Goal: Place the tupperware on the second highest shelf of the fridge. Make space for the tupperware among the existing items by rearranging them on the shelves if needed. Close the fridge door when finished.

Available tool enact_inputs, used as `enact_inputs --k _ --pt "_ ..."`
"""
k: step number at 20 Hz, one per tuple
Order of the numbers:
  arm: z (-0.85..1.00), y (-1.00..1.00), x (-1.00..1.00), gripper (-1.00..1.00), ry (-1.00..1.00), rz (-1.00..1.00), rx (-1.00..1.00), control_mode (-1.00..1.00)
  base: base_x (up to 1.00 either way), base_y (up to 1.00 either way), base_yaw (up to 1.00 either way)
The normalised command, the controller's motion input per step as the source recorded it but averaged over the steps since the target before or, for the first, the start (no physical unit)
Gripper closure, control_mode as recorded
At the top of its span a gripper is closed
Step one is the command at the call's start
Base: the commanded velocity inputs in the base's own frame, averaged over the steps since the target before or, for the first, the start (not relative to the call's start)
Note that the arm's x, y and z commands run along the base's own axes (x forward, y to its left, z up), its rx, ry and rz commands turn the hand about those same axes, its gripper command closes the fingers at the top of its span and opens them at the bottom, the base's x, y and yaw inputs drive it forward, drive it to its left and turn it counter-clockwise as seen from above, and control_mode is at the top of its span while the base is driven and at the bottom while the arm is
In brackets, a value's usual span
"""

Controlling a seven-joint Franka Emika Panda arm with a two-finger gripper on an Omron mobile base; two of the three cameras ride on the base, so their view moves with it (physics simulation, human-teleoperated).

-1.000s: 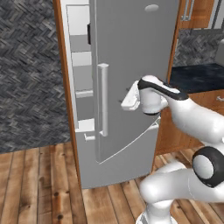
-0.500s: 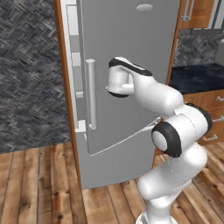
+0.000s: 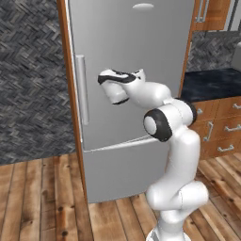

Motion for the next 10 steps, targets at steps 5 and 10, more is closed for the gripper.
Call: enact_inputs --k 5,10 --pt "0.72 -0.14 1.00 -1.00 0.27 -0.18 0.00 -1.00 0.00 0.00 0.00" --pt "0.96 0.00 1.00 -1.00 0.30 -0.16 0.00 -1.00 0.00 0.00 0.00"
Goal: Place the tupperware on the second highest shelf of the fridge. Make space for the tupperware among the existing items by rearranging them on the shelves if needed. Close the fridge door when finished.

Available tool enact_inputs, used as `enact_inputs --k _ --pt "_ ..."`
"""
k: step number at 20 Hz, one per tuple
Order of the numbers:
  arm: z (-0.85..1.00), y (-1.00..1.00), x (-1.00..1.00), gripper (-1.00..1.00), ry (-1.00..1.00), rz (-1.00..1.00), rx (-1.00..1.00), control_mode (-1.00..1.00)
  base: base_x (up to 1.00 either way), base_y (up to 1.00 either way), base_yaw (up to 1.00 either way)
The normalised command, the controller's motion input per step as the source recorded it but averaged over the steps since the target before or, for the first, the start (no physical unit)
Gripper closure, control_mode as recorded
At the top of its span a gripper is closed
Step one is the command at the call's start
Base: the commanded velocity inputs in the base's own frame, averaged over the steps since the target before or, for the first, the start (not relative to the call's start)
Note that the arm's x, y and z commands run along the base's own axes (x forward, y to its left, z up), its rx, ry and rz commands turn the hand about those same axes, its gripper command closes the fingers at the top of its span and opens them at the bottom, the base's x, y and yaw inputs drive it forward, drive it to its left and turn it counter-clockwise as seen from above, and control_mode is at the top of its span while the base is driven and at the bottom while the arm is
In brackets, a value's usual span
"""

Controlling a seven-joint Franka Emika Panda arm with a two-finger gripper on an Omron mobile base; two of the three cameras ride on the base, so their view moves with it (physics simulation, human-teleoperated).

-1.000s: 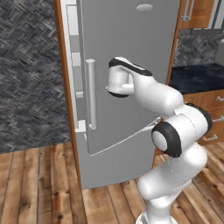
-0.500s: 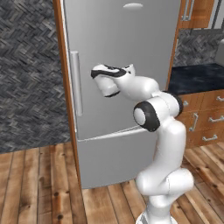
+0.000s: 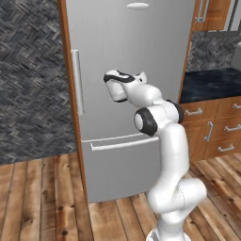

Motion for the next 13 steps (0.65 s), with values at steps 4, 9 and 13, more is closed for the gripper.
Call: enact_inputs --k 4,9,13 --pt "1.00 0.00 1.00 -1.00 0.32 -0.15 0.00 -1.00 0.00 0.00 0.00" --pt "1.00 0.00 0.87 -1.00 0.32 -0.14 0.00 -1.00 0.00 0.00 0.00" --pt "0.87 0.00 0.51 -1.00 0.26 -0.13 0.00 -1.00 0.00 0.00 0.00"
